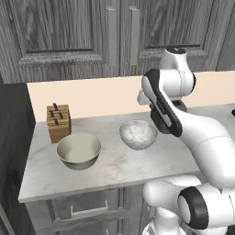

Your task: Open the cabinet. Pick the bowls from the counter and place them in the cabinet. Then close the cabinet.

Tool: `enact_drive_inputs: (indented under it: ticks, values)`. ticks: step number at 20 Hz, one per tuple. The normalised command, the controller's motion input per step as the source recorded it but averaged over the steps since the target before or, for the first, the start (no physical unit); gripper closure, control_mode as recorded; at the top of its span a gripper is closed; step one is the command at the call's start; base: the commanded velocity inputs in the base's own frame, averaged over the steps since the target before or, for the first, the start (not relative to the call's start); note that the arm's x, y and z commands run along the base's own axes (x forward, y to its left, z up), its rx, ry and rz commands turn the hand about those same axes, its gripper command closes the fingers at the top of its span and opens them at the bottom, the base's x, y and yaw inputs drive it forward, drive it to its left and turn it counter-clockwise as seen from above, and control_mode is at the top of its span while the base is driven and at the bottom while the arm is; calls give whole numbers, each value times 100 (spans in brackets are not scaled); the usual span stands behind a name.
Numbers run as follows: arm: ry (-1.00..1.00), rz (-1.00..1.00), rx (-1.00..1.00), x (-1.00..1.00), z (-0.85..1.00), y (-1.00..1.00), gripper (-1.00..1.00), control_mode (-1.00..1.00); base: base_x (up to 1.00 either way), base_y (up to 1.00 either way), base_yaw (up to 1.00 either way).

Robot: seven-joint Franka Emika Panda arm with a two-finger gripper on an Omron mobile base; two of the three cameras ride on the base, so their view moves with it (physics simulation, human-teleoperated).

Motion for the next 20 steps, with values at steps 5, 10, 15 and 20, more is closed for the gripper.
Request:
enact_drive_inputs:
  ticks: [5, 10, 15, 20]
  values:
    - [-24, 0, 0, -36, 7, 3, -100, -100, 0, 0, 0]
    - [-25, 0, 0, -31, 29, 13, -100, -100, 0, 0, 0]
    - [-13, 0, 0, -13, 43, 16, -100, -100, 0, 0, 0]
    - [-3, 0, 0, -2, 55, 16, -100, -100, 0, 0, 0]
